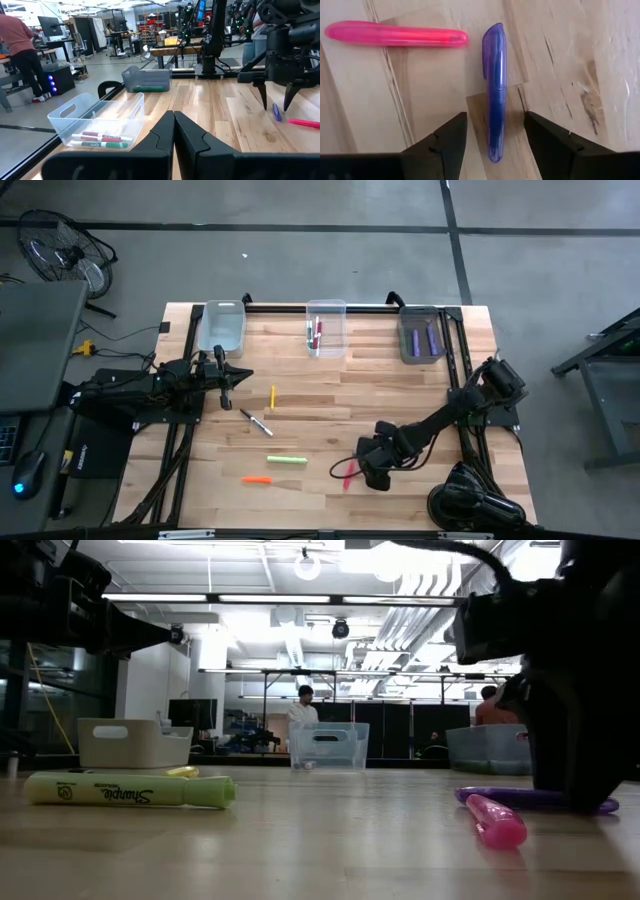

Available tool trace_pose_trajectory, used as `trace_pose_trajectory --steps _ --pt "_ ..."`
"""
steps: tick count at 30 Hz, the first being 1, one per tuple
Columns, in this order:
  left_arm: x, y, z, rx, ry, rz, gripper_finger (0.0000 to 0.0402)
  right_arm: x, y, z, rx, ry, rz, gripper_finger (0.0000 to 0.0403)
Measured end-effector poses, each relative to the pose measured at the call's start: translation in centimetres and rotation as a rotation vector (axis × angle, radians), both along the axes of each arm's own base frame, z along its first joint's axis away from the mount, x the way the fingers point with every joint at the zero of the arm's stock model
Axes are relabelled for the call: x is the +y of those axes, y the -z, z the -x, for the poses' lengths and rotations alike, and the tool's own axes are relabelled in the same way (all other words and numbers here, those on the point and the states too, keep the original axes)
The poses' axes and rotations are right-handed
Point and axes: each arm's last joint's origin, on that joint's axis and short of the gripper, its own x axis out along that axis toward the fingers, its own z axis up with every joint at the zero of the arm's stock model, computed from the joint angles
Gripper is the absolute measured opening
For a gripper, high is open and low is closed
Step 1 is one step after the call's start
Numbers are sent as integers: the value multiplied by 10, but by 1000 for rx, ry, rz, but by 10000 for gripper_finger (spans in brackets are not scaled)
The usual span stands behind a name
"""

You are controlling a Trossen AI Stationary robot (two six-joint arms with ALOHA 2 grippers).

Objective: Pick & Place Markers
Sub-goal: Put the purple pen into the gray bin

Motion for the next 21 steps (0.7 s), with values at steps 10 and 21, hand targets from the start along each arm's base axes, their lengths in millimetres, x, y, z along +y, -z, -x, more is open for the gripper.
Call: trace_pose_trajectory --steps 10,21 --pt "0 0 0 0 0 0 1 9 3 8 -36 -59 93 154" --pt "0 0 0 0 0 0 1 6 13 15 -41 -41 117 89"
